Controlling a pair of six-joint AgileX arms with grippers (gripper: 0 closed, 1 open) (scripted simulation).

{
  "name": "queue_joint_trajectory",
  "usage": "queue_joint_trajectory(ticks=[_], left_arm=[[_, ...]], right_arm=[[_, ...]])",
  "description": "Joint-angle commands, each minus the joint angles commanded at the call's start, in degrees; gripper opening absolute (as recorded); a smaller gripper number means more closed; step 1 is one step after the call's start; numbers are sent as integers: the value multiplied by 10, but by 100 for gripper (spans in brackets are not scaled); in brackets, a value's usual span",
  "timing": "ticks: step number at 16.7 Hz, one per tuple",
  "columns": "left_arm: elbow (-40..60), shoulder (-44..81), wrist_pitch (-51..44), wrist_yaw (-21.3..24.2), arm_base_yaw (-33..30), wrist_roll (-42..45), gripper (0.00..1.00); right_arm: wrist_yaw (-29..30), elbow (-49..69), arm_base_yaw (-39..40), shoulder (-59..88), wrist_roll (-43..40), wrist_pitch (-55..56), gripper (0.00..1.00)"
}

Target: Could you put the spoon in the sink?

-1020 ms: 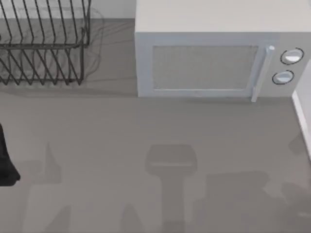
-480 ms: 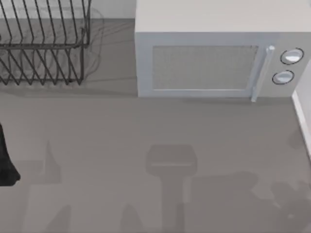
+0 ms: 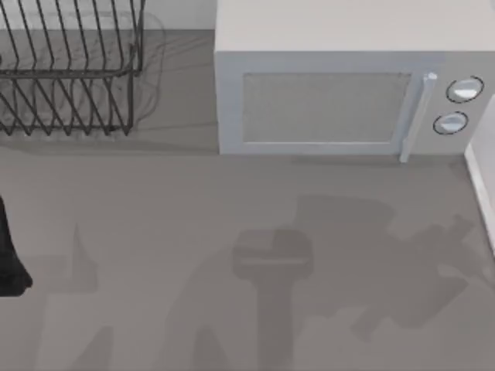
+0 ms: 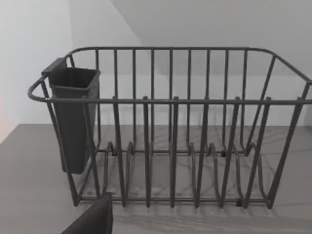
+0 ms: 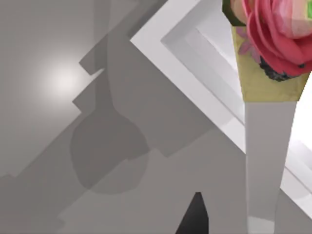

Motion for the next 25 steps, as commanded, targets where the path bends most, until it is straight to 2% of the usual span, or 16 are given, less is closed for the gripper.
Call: queue_joint_trajectory(ticks=[8,13,18,25], left_arm=[[0,0,0,0,0,0,100],[0,0,0,0,0,0,100],[0,0,0,0,0,0,100],[0,0,0,0,0,0,100]], right_arm=[[2,508,-9,338,-7,-153,0],[4,744,-13,491,-1,-211,0],[5,841,-14,554,5,-230,0],[4,831,-13,546,5,-222,0]])
